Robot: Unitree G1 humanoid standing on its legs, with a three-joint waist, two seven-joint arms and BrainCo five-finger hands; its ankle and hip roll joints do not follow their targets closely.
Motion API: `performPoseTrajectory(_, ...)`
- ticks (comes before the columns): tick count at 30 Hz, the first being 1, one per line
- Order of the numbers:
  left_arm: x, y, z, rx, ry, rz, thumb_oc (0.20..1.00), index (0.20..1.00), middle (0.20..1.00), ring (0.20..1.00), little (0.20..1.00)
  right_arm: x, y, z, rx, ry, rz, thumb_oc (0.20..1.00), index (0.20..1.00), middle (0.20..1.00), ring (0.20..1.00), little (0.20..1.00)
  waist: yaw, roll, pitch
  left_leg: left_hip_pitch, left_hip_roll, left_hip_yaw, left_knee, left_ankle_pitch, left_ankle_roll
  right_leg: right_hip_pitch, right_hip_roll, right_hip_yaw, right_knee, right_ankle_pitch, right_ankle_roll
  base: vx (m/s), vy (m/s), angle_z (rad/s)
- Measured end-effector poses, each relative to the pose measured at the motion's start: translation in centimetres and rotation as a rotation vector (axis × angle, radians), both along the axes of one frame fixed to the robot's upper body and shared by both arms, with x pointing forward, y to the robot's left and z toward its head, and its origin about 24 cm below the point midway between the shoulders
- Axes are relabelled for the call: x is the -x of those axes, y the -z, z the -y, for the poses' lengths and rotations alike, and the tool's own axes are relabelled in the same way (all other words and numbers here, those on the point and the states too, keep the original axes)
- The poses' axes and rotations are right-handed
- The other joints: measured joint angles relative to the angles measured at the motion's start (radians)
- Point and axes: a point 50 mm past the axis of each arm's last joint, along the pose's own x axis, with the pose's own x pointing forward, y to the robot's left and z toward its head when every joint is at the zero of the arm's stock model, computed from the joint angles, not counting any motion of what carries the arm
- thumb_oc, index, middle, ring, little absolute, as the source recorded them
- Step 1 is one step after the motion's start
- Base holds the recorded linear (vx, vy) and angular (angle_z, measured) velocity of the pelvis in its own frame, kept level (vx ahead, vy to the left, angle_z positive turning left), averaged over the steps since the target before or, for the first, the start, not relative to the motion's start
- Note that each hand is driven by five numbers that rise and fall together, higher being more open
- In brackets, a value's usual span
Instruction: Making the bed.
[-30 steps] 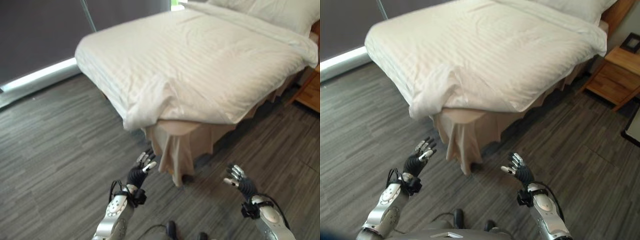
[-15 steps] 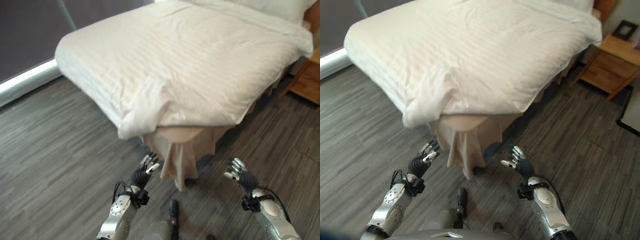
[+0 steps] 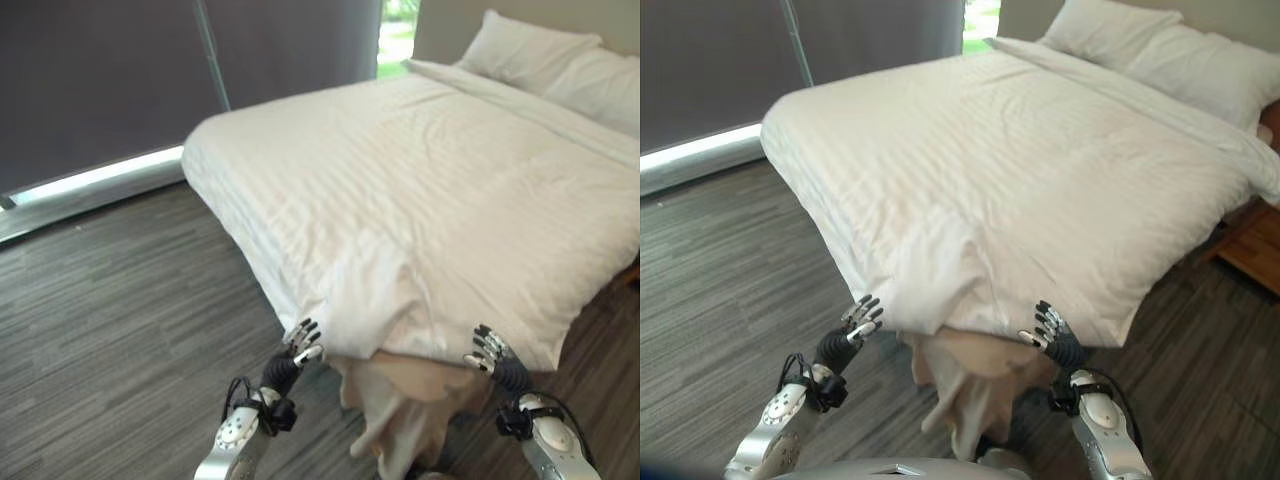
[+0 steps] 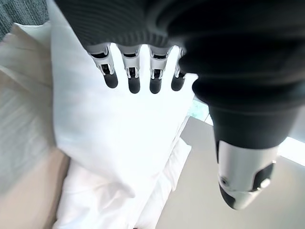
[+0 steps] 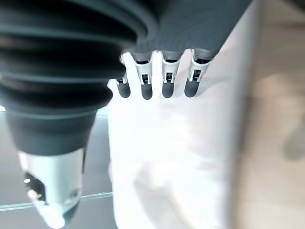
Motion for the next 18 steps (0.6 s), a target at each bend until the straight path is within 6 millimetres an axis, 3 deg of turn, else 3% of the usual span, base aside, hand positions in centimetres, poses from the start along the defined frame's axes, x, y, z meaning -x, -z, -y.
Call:
performPoseTrajectory(1,-0.3,-0.4,0.0,0.007,-0.002,0.02,1.0,1.0,1.0,1.0,1.0,-1.7,-1.6,0.6,0.018,0.011,0.077,1.0,1.0,1.0,1.0,1.0,0.01,-0.006,-0.01,-0.035,0.114,-0.034,-0.109,0.012,-0.034,-0.004,0.008,0.001,-0.029,0.019,0.074,0.08,-0.061,0.18)
performPoseTrajectory(3,0.0,0.1,0.1,0.003,0.011,-0.013,1.0,1.0,1.0,1.0,1.0,-3.0,-2.9,0.9,0.022,0.022,0.137,1.0,1.0,1.0,1.0,1.0,0.005,0.006,-0.006,0.021,0.128,-0.002,-0.198,0.054,-0.045,0.018,-0.004,0.001,-0.053,0.043,0.108,0.08,-0.063,0.08)
performPoseTrajectory(7,-0.5,-0.3,0.1,0.002,0.014,0.005,1.0,1.0,1.0,1.0,1.0,-2.2,-2.6,1.1,0.073,0.013,0.119,1.0,1.0,1.0,1.0,1.0,0.002,0.018,-0.006,0.077,0.117,0.001,-0.251,0.059,-0.038,0.053,-0.016,0.003,-0.066,0.029,0.132,0.05,-0.038,-0.05)
performPoseTrajectory(13,-0.8,-0.6,0.4,0.019,0.02,0.025,1.0,1.0,1.0,1.0,1.0,-2.5,-3.6,2.6,0.207,0.004,0.127,1.0,1.0,1.0,1.0,1.0,0.002,0.05,0.005,0.076,0.115,-0.003,-0.251,0.059,-0.038,0.055,-0.016,-0.004,-0.067,0.027,0.136,0.01,-0.016,-0.02)
performPoseTrajectory(15,-0.6,-0.6,0.2,0.017,0.012,0.021,1.0,1.0,1.0,1.0,1.0,-3.6,-5.0,3.6,0.401,-0.063,0.141,1.0,1.0,1.0,1.0,1.0,0.003,0.056,0.005,0.074,0.114,-0.004,-0.251,0.058,-0.039,0.056,-0.016,-0.019,-0.067,0.023,0.141,-0.01,-0.019,0.06)
performPoseTrajectory(16,-0.4,-0.4,0.0,0.015,0.008,0.011,1.0,1.0,1.0,1.0,1.0,-5.9,-7.7,5.3,0.702,-0.147,0.161,1.0,1.0,1.0,1.0,1.0,0.005,0.059,0.007,0.074,0.115,-0.01,-0.251,0.059,-0.038,0.055,-0.016,-0.025,-0.067,0.022,0.142,-0.01,-0.012,0.11)
performPoseTrajectory(18,-0.2,-0.3,0.1,0.021,0.033,-0.007,1.0,1.0,1.0,1.0,1.0,-9.1,-11.1,6.4,0.98,-0.15,0.205,1.0,1.0,1.0,1.0,1.0,0.009,0.053,0.011,0.072,0.116,-0.017,-0.251,0.062,-0.041,0.053,-0.014,-0.022,-0.067,0.016,0.15,-0.01,0.001,0.11)
